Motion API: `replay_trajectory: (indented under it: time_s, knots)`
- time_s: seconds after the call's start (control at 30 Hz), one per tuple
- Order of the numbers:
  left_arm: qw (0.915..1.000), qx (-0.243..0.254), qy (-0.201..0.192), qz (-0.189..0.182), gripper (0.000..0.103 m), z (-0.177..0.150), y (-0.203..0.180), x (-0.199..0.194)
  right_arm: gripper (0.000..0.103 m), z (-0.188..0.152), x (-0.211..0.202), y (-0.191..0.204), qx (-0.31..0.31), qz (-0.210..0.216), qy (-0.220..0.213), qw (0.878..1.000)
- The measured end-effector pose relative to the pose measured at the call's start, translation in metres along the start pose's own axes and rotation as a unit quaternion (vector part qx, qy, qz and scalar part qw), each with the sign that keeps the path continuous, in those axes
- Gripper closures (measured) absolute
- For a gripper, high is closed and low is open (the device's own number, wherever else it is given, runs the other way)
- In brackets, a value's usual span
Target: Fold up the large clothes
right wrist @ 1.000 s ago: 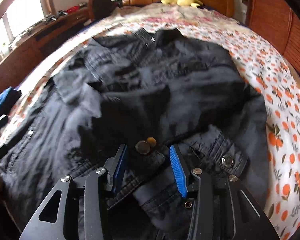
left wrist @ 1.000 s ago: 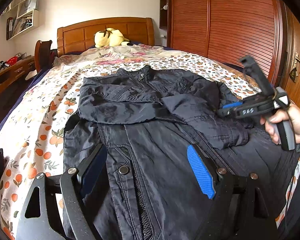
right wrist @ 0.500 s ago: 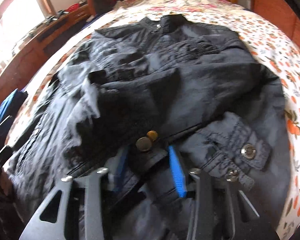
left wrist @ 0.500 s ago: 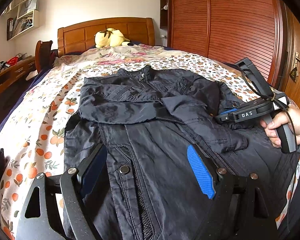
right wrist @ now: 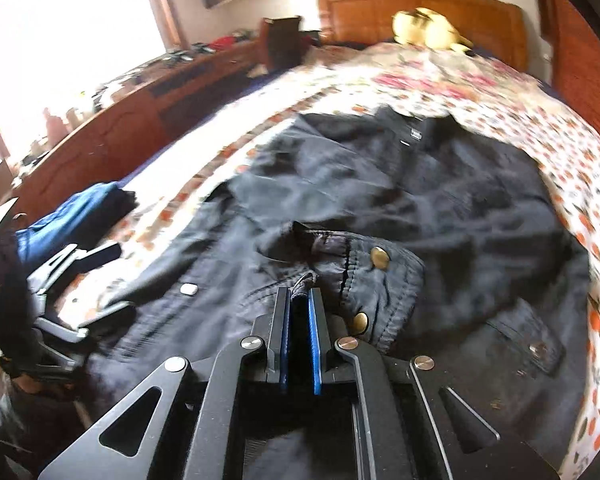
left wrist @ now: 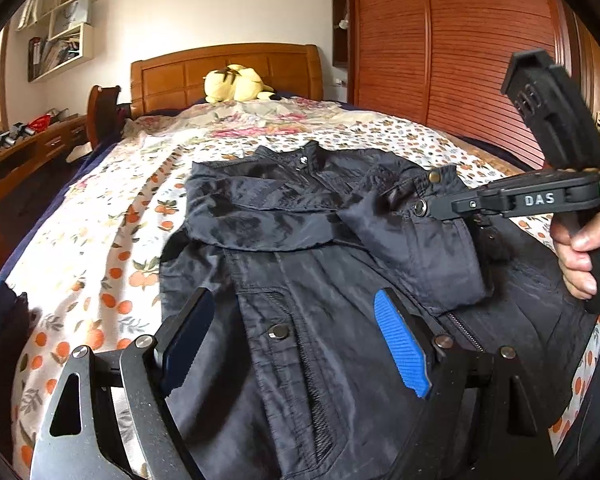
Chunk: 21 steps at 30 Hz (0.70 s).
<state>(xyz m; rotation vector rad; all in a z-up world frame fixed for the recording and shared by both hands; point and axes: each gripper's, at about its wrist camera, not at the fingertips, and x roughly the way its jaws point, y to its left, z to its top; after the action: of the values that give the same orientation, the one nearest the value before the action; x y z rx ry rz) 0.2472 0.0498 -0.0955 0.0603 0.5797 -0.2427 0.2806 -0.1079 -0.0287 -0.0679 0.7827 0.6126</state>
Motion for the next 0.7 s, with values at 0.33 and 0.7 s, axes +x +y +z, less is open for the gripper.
replay_trajectory:
  time_s: [0.33, 0.7]
  knots:
    - [0.9998, -0.004, -0.004, 0.018, 0.02, -0.009, 0.015, -0.012, 0.087, -0.006, -0.002, 0.034, -0.033, 0.022, 0.007, 0.999]
    - [0.9998, 0.0, 0.0, 0.018, 0.02, -0.012, 0.007, -0.015, 0.074, -0.031, -0.035, 0.012, -0.051, -0.022, -0.027, 0.998]
